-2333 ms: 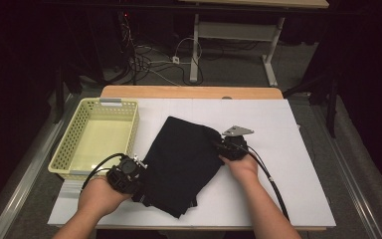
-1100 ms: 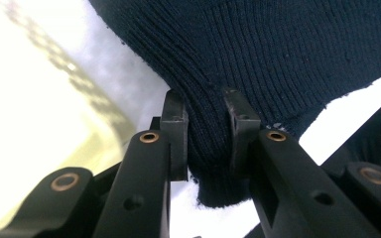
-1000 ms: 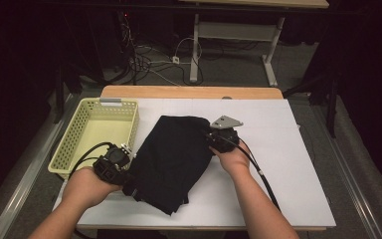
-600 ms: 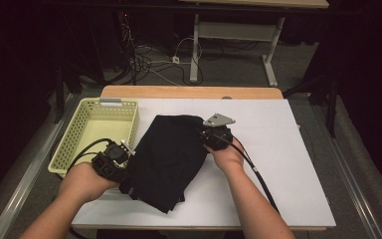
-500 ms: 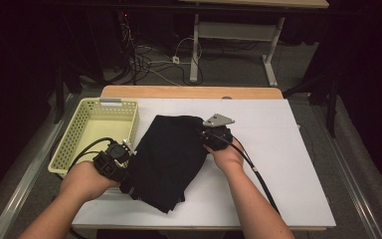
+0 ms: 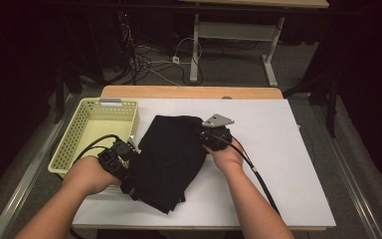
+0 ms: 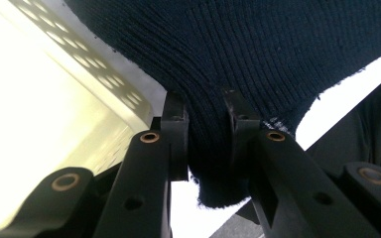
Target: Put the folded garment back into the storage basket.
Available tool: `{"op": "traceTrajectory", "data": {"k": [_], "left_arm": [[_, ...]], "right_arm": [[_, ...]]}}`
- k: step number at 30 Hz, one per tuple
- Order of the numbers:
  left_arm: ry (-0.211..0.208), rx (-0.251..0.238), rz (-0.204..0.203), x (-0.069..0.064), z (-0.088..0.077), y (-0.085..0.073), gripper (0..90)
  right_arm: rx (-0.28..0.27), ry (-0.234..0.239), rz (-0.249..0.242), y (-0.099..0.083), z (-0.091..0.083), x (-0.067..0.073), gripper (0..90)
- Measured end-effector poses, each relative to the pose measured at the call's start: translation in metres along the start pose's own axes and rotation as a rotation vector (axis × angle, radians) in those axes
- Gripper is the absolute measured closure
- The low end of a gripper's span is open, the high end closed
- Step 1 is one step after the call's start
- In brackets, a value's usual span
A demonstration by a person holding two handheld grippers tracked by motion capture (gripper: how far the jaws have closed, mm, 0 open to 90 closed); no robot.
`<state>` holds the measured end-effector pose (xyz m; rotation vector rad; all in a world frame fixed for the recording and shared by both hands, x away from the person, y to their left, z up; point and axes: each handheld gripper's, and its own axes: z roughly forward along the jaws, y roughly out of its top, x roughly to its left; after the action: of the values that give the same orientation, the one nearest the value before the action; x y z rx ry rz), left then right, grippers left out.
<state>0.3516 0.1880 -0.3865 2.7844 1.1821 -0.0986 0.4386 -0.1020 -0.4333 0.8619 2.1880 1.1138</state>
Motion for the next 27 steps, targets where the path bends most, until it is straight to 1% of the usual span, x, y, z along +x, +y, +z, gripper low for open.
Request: {"op": "traceTrajectory", "data": {"k": [3, 9, 10, 14, 20, 24, 27], "left_arm": [[0.000, 0.004, -0.001, 0.000, 0.000, 0.001, 74.2], [0.001, 0.004, 0.005, -0.001, -0.003, 0.003, 74.2], [-0.001, 0.000, 0.002, -0.002, -0.005, 0.003, 74.1], [0.003, -0.014, 0.010, -0.004, -0.012, 0.005, 74.1], [0.012, -0.021, 0.014, -0.006, -0.022, 0.007, 74.0], [0.016, -0.020, 0.016, -0.005, -0.029, 0.007, 74.1], [0.023, -0.022, 0.009, -0.005, -0.036, 0.006, 74.1]], "right_arm": [[0.000, 0.001, 0.007, 0.000, 0.000, 0.000, 76.2], [-0.004, 0.002, 0.005, 0.001, -0.003, 0.001, 76.2], [-0.005, 0.002, 0.006, 0.002, -0.003, 0.001, 76.2], [-0.013, 0.007, 0.012, 0.005, -0.008, -0.001, 76.3], [-0.028, 0.002, 0.027, 0.010, -0.017, -0.005, 76.3], [-0.040, -0.002, 0.020, 0.016, -0.022, -0.007, 76.3], [-0.052, -0.008, 0.015, 0.022, -0.027, -0.007, 76.3]]}}
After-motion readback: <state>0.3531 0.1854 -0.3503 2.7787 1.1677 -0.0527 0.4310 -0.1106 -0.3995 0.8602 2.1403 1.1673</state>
